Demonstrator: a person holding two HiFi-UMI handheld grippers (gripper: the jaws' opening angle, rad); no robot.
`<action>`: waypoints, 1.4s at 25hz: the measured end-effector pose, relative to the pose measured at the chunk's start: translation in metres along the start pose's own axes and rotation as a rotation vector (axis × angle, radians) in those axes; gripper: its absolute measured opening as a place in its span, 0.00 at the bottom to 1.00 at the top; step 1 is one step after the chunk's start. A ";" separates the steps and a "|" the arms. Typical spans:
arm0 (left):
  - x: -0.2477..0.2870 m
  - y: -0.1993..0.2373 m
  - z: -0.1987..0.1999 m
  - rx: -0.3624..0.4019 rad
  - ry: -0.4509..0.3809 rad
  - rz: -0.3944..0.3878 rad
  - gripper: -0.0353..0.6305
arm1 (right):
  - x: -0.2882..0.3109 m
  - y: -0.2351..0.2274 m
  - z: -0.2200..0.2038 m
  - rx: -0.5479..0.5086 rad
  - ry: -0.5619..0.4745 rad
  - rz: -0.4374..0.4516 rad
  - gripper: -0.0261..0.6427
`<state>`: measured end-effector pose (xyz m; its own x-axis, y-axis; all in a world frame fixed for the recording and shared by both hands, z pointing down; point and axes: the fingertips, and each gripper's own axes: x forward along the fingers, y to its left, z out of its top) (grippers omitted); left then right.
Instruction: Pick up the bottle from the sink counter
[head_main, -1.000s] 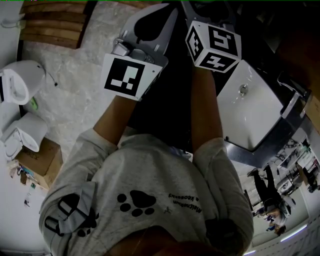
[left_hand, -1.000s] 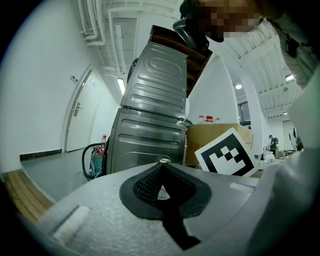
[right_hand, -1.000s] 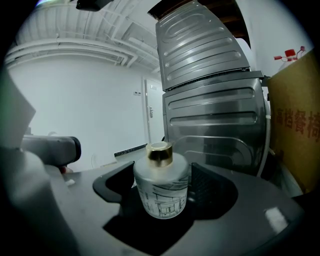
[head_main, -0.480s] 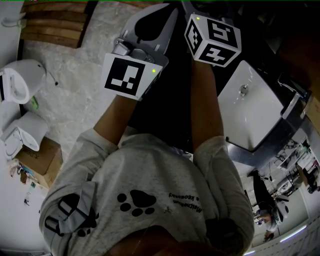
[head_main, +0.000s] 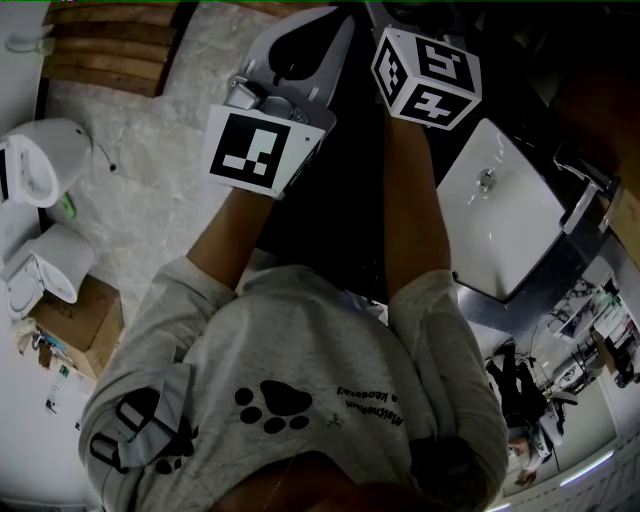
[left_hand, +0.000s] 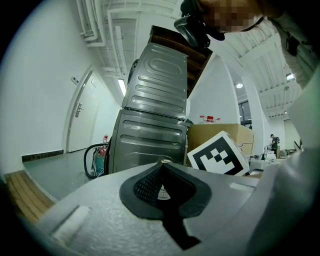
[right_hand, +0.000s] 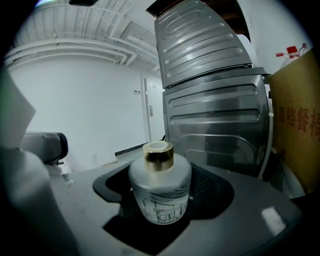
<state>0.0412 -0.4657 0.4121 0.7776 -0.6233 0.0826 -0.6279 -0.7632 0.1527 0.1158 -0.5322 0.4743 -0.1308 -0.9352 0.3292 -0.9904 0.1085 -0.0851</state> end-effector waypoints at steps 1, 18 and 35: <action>-0.001 0.000 0.001 0.002 0.000 0.002 0.05 | -0.001 0.000 0.000 -0.003 0.001 -0.002 0.53; -0.041 -0.031 0.028 0.050 -0.034 0.006 0.05 | -0.084 0.004 0.011 -0.040 -0.002 -0.044 0.53; -0.097 -0.084 0.072 0.097 -0.074 -0.055 0.05 | -0.228 0.009 0.055 -0.043 -0.083 -0.174 0.53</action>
<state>0.0164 -0.3539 0.3203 0.8089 -0.5879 0.0033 -0.5871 -0.8074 0.0585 0.1387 -0.3364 0.3468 0.0450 -0.9654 0.2570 -0.9990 -0.0445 0.0076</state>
